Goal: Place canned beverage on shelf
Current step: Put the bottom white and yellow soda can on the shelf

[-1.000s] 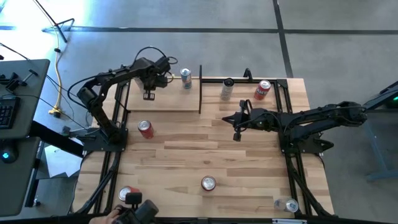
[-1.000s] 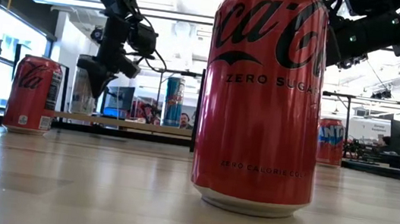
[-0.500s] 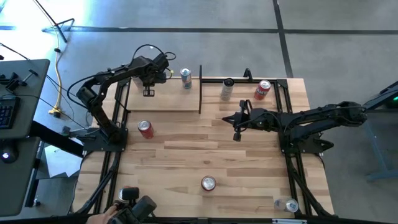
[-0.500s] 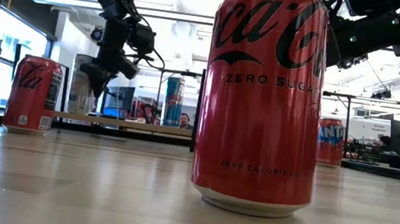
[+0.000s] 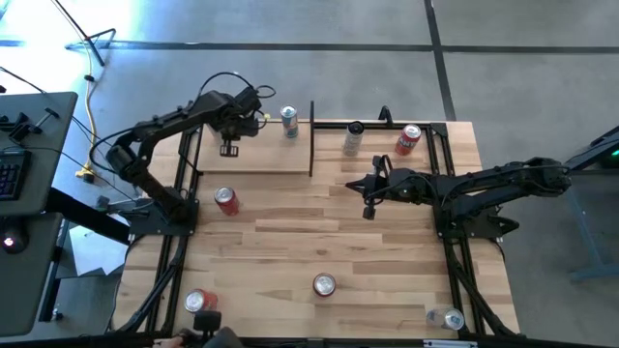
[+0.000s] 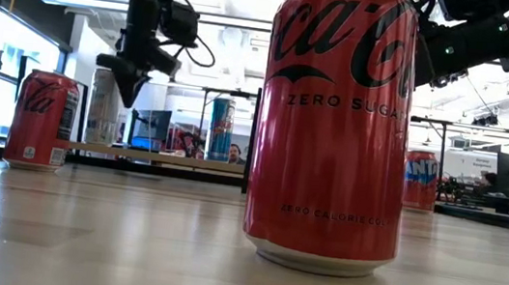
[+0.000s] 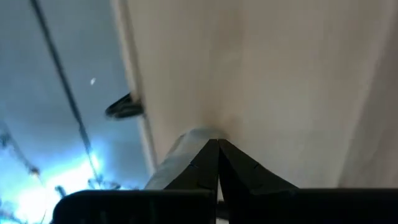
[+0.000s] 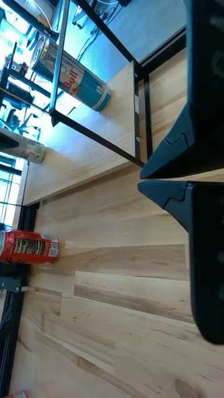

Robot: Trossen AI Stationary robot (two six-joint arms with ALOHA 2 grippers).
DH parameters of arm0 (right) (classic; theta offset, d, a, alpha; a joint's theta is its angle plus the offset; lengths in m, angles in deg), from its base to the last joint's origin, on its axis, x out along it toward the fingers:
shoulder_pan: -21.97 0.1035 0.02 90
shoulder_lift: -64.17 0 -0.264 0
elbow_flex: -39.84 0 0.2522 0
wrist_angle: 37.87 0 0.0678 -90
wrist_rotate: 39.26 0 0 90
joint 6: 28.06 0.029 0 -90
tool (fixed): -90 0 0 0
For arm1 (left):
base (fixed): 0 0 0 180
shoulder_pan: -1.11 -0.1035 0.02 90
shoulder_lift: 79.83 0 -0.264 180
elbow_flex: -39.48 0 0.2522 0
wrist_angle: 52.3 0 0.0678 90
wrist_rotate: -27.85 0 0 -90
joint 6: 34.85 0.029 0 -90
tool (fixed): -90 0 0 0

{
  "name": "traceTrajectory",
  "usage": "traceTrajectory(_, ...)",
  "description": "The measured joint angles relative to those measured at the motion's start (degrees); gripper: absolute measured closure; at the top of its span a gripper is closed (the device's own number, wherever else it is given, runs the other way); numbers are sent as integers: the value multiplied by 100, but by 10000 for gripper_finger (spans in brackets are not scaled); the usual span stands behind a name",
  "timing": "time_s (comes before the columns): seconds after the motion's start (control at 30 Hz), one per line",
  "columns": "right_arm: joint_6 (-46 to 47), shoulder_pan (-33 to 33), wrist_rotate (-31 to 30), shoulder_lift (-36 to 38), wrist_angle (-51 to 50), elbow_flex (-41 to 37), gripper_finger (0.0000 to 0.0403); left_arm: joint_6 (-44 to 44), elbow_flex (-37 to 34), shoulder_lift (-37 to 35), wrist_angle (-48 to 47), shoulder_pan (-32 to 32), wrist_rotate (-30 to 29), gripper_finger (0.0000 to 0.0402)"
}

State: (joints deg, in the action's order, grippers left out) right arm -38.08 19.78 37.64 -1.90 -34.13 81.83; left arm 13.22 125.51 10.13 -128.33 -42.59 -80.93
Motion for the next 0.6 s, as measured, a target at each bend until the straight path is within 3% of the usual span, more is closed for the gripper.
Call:
traceTrajectory(0.1, 11, -1, 1, 0, 1, 0, 403, 241, -273, 5, 58, 75, 89, 402)
traceTrajectory(0.27, -2, 0, 0, 0, -9, 0, 403, 653, -668, -7, 341, 124, -308, 402)
traceTrajectory(0.6, -30, 0, 0, 2, -54, 0, 403, 823, -685, -15, 378, 50, -447, 402)
